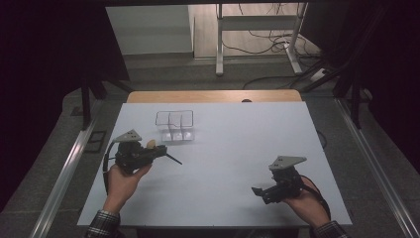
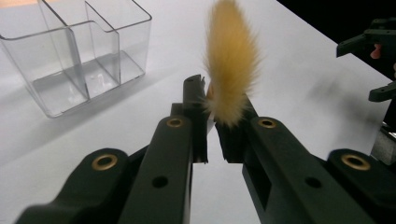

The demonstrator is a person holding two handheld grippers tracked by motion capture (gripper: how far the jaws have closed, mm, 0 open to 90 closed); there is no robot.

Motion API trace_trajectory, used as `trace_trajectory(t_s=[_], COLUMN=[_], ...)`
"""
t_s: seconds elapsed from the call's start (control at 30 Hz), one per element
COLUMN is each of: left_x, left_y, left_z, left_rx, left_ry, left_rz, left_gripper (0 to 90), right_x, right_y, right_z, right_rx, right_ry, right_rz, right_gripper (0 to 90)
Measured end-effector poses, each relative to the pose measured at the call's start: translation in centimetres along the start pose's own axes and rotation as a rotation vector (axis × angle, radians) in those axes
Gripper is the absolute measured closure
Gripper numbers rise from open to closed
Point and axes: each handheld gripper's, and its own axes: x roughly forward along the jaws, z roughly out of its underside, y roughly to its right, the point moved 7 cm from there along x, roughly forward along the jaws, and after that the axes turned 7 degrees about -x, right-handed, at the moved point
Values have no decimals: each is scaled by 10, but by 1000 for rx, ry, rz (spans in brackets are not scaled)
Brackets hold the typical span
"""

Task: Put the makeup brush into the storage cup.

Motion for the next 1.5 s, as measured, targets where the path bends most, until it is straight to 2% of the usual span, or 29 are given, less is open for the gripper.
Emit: trace_trajectory(t_s=[0.23,0.6,0.77,0.97,1.2,1.5], left_x=[-3,-7,-7,-6,-2,8], left_y=[-4,-18,-21,-24,-27,-27], left_z=[-5,-11,-15,-22,-35,-53], left_rx=[-3,-16,-11,-6,3,15], left_ry=[12,24,26,33,46,51], left_rz=[-11,-42,-47,-54,-54,-54], left_gripper=[830,830,829,830,830,830], right_x=[-9,-21,-24,-22,-27,-36], right_y=[8,18,20,19,25,33], right_z=[9,23,28,30,32,44], right_rx=[24,52,71,67,78,120], right_ry=[4,-4,-13,-34,-19,-14], right_rz=[23,72,76,71,90,97], right_gripper=[2,2,2,2,2,2])
